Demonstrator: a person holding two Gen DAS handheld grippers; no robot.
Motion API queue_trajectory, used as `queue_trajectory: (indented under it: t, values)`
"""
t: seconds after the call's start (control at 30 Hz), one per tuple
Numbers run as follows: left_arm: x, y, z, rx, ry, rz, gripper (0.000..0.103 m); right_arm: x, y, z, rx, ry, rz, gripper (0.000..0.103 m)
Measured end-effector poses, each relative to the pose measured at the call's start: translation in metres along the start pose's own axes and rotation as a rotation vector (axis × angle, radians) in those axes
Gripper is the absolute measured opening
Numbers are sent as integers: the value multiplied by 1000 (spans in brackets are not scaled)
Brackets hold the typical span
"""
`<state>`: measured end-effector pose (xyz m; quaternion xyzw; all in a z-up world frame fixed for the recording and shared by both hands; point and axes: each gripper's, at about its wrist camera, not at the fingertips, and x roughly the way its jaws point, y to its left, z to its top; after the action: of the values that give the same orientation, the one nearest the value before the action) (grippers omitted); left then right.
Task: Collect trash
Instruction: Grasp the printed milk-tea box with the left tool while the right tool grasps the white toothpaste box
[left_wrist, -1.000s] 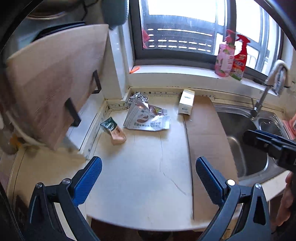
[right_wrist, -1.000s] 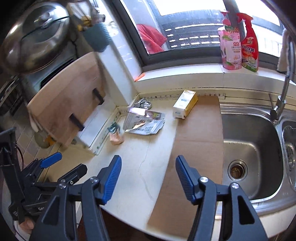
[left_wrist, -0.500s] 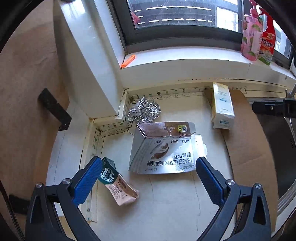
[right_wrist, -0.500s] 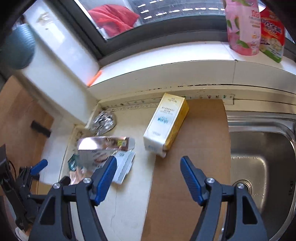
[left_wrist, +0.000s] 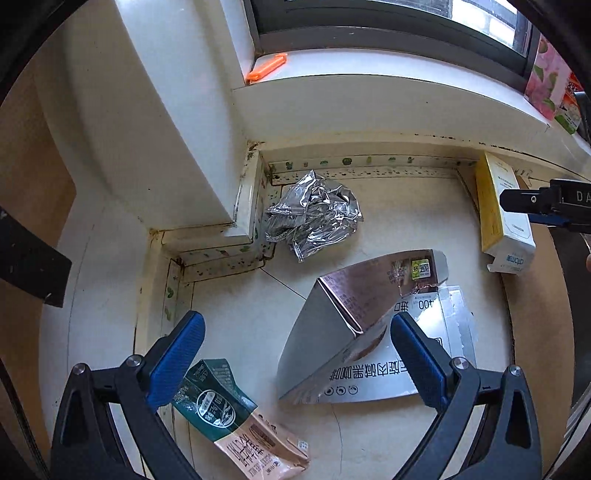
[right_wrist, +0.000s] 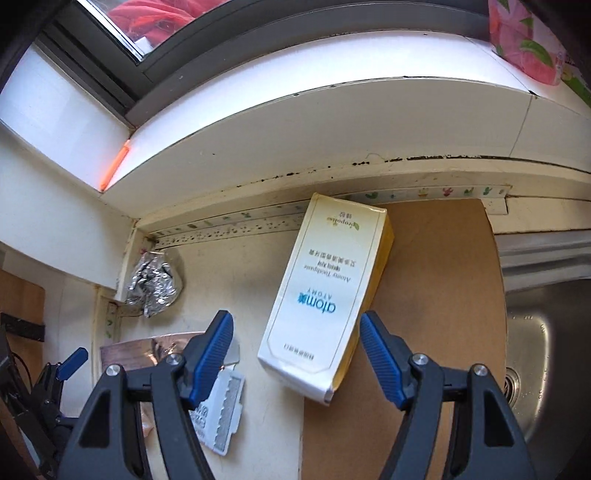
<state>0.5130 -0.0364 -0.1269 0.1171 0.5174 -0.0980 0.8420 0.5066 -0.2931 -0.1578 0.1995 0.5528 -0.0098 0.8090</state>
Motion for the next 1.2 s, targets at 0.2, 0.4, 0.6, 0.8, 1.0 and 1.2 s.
queue_trajectory:
  t: [0.2,0.4,0.6,0.8,1.0,1.2]
  values:
    - [14,3,4,-3,7,-73,92,18,1,3,-13,17,-46,72]
    - [29,-1,4,-3,36,-146,70,31,2,4,-6,38,-63,72]
    - [35,-8,-2,-15,46,-196,47,38,2,-1,3,51,-69,72]
    - [23,-21,-9,0,3,-145,41,37,4,-4,0,39,-66,67]
    - [6,-30,-14,16,-5,-81,36,32,9,-13,-35,7,-69,56]
    - [-14,-33,-24,-28,-5,-37,34,10,14,-30,-96,-41,-42,52]
